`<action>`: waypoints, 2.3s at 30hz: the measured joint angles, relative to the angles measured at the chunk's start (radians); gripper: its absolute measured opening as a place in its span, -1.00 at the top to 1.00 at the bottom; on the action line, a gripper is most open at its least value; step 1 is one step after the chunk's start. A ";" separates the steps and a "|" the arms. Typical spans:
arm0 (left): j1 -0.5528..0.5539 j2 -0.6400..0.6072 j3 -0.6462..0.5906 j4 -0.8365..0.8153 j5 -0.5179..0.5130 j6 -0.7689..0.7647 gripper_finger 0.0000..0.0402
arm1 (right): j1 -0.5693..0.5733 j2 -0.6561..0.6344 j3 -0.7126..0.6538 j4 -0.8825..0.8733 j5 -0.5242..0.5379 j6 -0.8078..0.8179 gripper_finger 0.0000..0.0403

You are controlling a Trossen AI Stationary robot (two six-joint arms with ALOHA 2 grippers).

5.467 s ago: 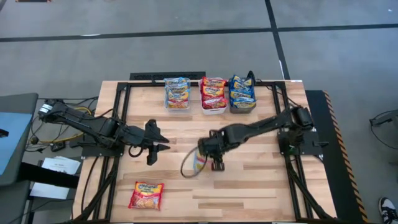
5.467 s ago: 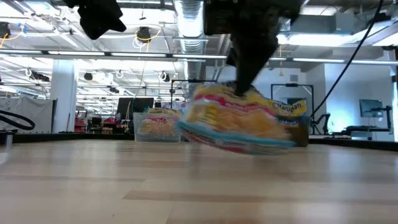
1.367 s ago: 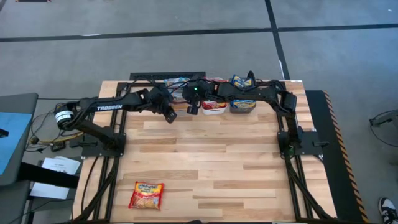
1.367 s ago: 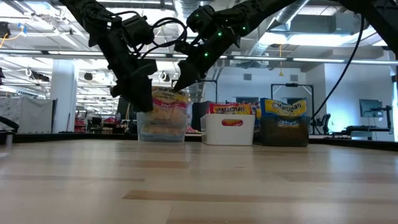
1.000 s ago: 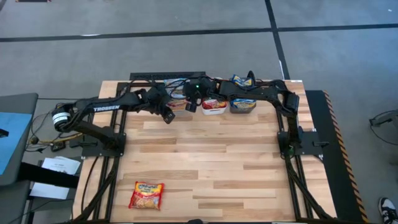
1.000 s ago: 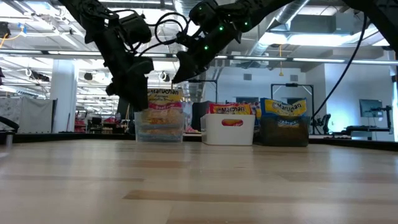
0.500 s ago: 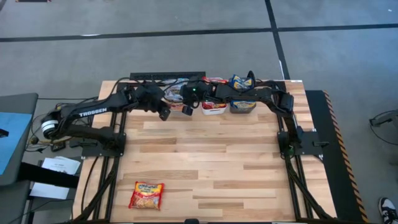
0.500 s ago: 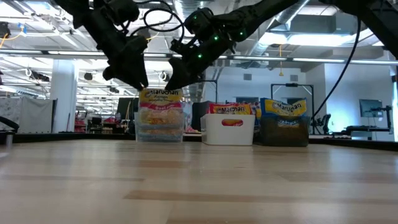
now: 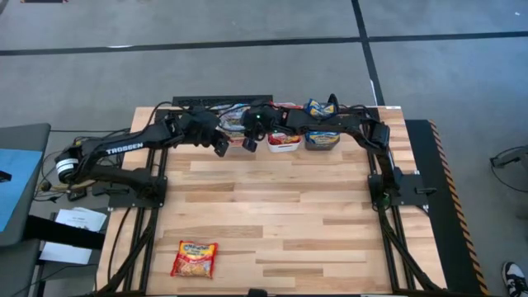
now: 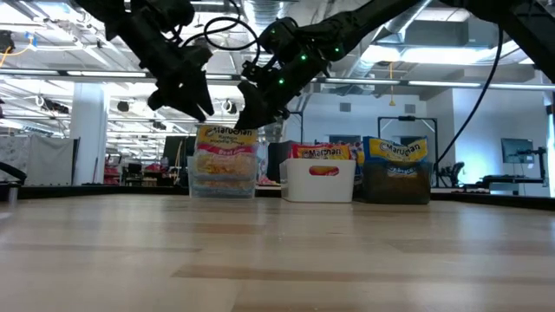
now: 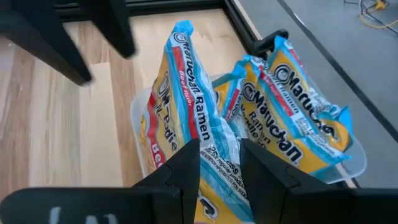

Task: Sort Maruchan noodles
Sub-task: Put the light blue noodle pack into the transparent bin, then put the red noodle pack into the white bin

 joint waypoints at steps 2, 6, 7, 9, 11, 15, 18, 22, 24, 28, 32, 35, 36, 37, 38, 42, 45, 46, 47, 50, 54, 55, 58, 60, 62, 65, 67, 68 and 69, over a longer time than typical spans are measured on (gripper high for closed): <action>0.000 0.017 0.000 0.035 -0.004 0.009 0.36 | 0.001 0.000 0.000 -0.010 -0.002 0.001 0.32; 0.000 0.034 0.000 0.093 -0.056 0.017 0.36 | 0.003 0.000 0.000 -0.023 -0.005 0.006 0.32; 0.002 0.034 0.000 0.102 -0.065 0.020 0.36 | 0.003 0.000 0.000 -0.029 -0.005 0.007 0.32; 0.009 0.034 0.000 0.101 -0.080 0.026 0.36 | 0.003 0.000 0.000 -0.042 -0.005 0.011 0.32; 0.020 0.038 0.000 0.085 -0.095 0.022 0.36 | 0.003 0.000 0.000 -0.045 -0.006 0.030 0.32; 0.047 0.071 0.000 0.070 -0.079 0.006 0.36 | 0.003 0.000 0.000 -0.046 -0.006 0.050 0.32; 0.049 0.118 0.002 0.071 -0.071 0.005 0.36 | 0.003 0.001 -0.001 -0.046 -0.006 0.050 0.32; 0.049 0.163 0.002 0.073 -0.065 0.003 0.36 | 0.003 0.002 -0.001 -0.045 -0.006 0.051 0.32; 0.049 0.178 0.002 0.075 -0.065 0.003 0.36 | 0.003 0.002 -0.001 -0.058 -0.006 0.064 0.32; 0.048 0.184 0.002 0.076 -0.064 0.003 0.36 | -0.001 0.002 -0.001 -0.101 -0.035 0.106 0.32; 0.048 0.184 0.002 0.078 -0.064 0.004 0.36 | -0.003 0.002 -0.001 -0.102 -0.033 0.135 0.32; 0.048 0.183 0.002 0.078 -0.064 0.017 0.36 | -0.009 0.002 -0.001 -0.117 -0.033 0.159 0.32; 0.048 0.183 0.002 0.078 -0.064 0.017 0.36 | -0.012 0.002 -0.001 -0.123 -0.033 0.159 0.32; 0.048 0.183 0.002 0.078 -0.064 0.018 0.36 | -0.012 0.010 -0.001 -0.122 -0.033 0.159 0.32; 0.048 0.181 0.002 0.077 -0.065 0.018 0.36 | -0.012 0.024 0.001 -0.110 -0.032 0.160 0.32; 0.049 0.151 0.001 0.064 -0.063 0.018 0.36 | -0.021 0.034 -0.003 -0.131 -0.038 0.185 0.32; 0.048 0.116 0.001 0.044 -0.056 0.026 0.36 | -0.011 0.034 -0.002 -0.121 -0.021 0.181 0.32; 0.049 0.104 0.001 0.035 -0.056 0.030 0.36 | -0.010 0.032 -0.002 -0.111 -0.022 0.181 0.32; 0.049 0.093 0.001 0.017 -0.058 0.034 0.36 | -0.010 0.027 -0.002 -0.105 -0.023 0.181 0.32; 0.049 0.068 0.001 -0.032 -0.056 0.034 0.36 | -0.009 0.009 -0.002 -0.102 -0.025 0.181 0.32; 0.047 0.038 0.001 -0.100 -0.028 0.031 0.36 | -0.008 0.000 -0.002 -0.118 -0.025 0.177 0.32; 0.046 0.030 0.001 -0.118 -0.017 0.040 0.36 | -0.007 -0.001 -0.002 -0.117 -0.025 0.177 0.32; 0.031 0.005 0.001 -0.170 -0.007 0.049 0.36 | -0.003 -0.001 0.002 -0.137 -0.036 0.205 0.32; 0.010 -0.012 0.001 -0.203 -0.003 0.027 0.36 | -0.003 -0.001 0.030 -0.224 -0.069 0.216 0.32; -0.018 -0.034 0.001 -0.241 -0.003 0.013 0.36 | -0.003 -0.002 0.065 -0.308 -0.110 0.219 0.32; -0.071 -0.068 0.001 -0.262 -0.003 0.007 0.36 | 0.009 -0.004 0.097 -0.372 -0.132 0.218 0.32; -0.108 -0.090 0.001 -0.265 -0.003 0.000 0.36 | 0.022 -0.004 0.121 -0.407 -0.132 0.211 0.32; -0.127 -0.100 0.001 -0.263 -0.003 -0.009 0.36 | 0.031 -0.004 0.137 -0.423 -0.133 0.211 0.32; -0.146 -0.110 0.001 -0.265 -0.002 -0.019 0.36 | 0.040 -0.004 0.155 -0.442 -0.134 0.212 0.32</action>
